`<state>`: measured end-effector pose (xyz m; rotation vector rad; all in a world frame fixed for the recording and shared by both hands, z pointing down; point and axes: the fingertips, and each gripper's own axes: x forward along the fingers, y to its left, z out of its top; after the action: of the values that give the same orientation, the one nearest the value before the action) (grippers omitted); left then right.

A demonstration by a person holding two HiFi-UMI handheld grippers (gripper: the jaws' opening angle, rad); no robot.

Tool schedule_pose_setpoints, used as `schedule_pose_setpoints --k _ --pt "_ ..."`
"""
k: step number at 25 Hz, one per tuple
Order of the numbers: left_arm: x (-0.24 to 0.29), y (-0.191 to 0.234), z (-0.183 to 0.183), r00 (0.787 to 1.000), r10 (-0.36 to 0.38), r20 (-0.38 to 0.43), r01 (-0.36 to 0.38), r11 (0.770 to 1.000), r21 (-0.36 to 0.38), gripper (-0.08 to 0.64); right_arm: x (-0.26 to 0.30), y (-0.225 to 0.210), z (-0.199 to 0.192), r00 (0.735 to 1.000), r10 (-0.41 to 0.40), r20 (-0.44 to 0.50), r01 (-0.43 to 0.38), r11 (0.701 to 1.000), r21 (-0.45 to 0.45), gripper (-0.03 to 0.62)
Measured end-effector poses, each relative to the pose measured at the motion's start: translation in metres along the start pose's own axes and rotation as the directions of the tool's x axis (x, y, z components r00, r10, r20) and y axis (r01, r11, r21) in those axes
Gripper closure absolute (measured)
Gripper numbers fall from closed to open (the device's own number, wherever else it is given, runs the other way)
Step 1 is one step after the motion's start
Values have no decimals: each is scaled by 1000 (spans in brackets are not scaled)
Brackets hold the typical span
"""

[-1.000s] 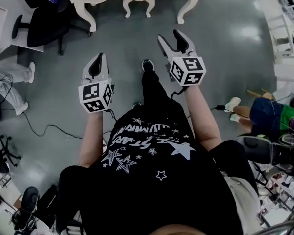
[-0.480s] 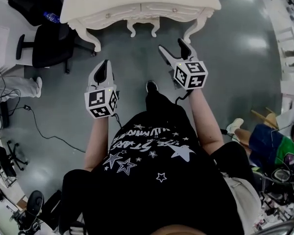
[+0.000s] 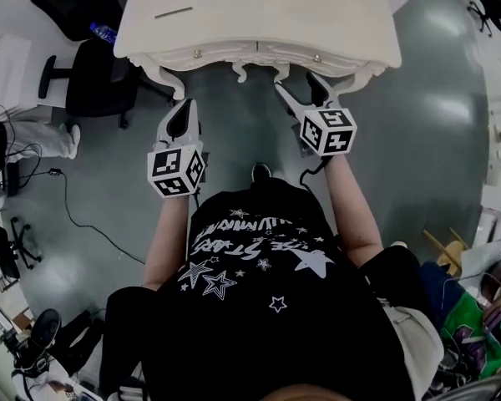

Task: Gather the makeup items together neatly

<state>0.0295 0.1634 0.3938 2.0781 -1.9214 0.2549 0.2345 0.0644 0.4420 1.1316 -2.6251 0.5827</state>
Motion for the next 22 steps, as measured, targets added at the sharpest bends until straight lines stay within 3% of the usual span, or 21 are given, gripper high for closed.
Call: schedule_pose_setpoints --k 6,14,22 --pt "15 31 8 997 79 5 -78 995 -69 558 49 4 12 996 81 -34 -82 996 -22 219" --pt "34 109 -13 986 162 -43 -165 983 -76 558 119 34 8 986 139 -87 -145 987 -66 224" --pt "103 164 -10 991 89 -103 -97 993 -74 558 200 40 31 983 120 -141 -132 988 -83 246"
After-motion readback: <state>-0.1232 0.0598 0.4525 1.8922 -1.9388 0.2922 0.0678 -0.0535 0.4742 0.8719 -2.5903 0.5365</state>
